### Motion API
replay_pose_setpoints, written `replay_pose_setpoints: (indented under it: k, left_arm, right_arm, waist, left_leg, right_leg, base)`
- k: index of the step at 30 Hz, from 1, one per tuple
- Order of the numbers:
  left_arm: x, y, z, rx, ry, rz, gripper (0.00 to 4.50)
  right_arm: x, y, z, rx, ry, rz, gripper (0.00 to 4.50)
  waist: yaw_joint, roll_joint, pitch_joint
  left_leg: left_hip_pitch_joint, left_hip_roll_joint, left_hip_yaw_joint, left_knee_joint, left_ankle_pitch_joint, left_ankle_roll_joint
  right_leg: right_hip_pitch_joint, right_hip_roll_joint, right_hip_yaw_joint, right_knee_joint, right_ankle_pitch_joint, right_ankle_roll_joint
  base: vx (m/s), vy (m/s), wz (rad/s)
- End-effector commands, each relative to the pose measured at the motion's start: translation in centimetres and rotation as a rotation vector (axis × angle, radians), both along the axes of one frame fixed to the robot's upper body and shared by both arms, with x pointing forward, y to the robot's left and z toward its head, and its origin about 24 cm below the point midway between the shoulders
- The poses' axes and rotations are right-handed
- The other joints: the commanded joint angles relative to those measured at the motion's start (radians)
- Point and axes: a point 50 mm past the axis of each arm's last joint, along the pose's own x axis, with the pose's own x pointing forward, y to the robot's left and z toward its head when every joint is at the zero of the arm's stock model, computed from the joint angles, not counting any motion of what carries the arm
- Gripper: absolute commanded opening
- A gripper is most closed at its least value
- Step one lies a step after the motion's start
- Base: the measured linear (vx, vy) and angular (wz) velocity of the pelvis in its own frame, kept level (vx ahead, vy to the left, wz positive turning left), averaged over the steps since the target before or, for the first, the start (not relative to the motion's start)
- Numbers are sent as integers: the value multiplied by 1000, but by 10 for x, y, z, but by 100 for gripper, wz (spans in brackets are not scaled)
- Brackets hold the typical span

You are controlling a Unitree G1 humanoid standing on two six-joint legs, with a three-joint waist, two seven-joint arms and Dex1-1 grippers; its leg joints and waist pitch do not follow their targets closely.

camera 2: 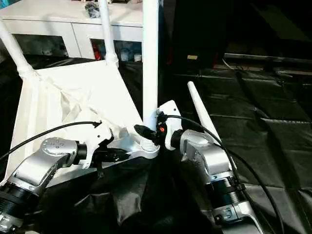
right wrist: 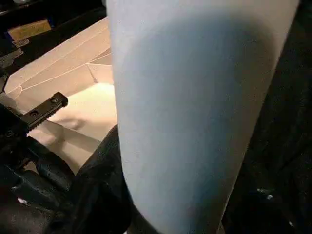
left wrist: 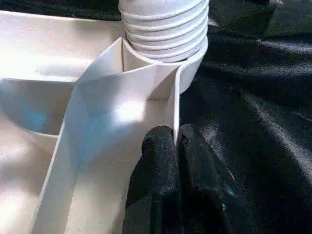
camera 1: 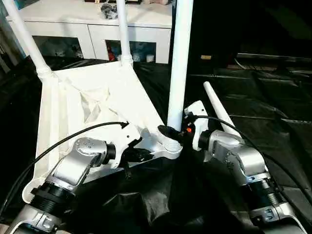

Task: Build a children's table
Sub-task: Insert table leg to table base

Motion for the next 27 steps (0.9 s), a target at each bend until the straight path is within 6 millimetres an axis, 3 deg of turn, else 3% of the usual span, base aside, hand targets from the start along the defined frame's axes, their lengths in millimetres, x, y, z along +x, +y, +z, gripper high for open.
replay_pose_setpoints:
  k: [1, 5, 10, 11, 14, 15, 16, 21, 27]
  left_arm:
    - [-3, 3, -6, 9, 35, 14, 0]
    - [-1, 3, -5, 5, 29, 25, 0]
    - [1, 3, -3, 5, 17, 38, 0]
    - [2, 4, -3, 6, 13, 42, 0]
    - [4, 4, -3, 10, 5, 48, 0]
    - [4, 4, -3, 11, 3, 49, 0]
    - [5, 4, -3, 11, 1, 51, 0]
    - [7, 4, -2, 11, -6, 59, 0]
    - [8, 6, -3, 21, -15, 71, 0]
  right_arm:
    - [-1, -6, -6, 28, 7, -24, 193]
    - [-7, -15, -15, 98, 22, -60, 193]
    - [-13, -27, -28, 149, 39, -134, 193]
    - [-14, -29, -33, 160, 40, -161, 193]
    - [-18, -34, -40, 175, 35, -208, 193]
    - [-20, -35, -45, 182, 25, -226, 192]
    - [-21, -35, -46, 183, 22, -233, 192]
    - [-26, -37, -55, 173, 5, -250, 191]
    - [-27, -36, -50, 55, -88, -201, 191]
  waist:
    - [4, 1, -61]
    - [7, 6, -62]
    - [7, 5, -63]
    - [8, 13, -63]
    - [5, 8, -62]
    - [7, 16, -62]
    - [3, 12, -60]
    - [4, 13, -58]
    - [2, 13, -57]
  left_leg:
    - [24, 47, -30, -73, -323, -29]
    - [25, 48, -30, -74, -328, -26]
    - [24, 47, -29, -74, -331, -21]
    - [25, 47, -31, -75, -334, -23]
    - [25, 47, -31, -76, -354, -23]
    - [25, 47, -33, -77, -358, -25]
    - [27, 47, -32, -77, -373, -25]
    - [31, 48, -36, -79, -408, -29]
    - [29, 47, -37, -82, -419, -30]
  right_leg:
    - [30, -77, 44, -93, -401, -158]
    - [28, -77, 46, -93, -381, -162]
    - [30, -77, 44, -93, -361, -176]
    - [30, -77, 44, -92, -364, -176]
    - [28, -77, 42, -96, -385, -174]
    - [29, -77, 42, -96, -395, -171]
    - [26, -76, 42, -100, -405, -169]
    - [21, -78, 41, -107, -470, -154]
    - [22, -76, 40, -107, -463, -152]
  base:
    - [0, 0, 0]
    - [0, 0, 0]
    - [0, 0, 0]
    - [0, 0, 0]
    - [0, 0, 0]
    - [0, 0, 0]
    - [0, 0, 0]
    - [0, 0, 0]
    - [0, 0, 0]
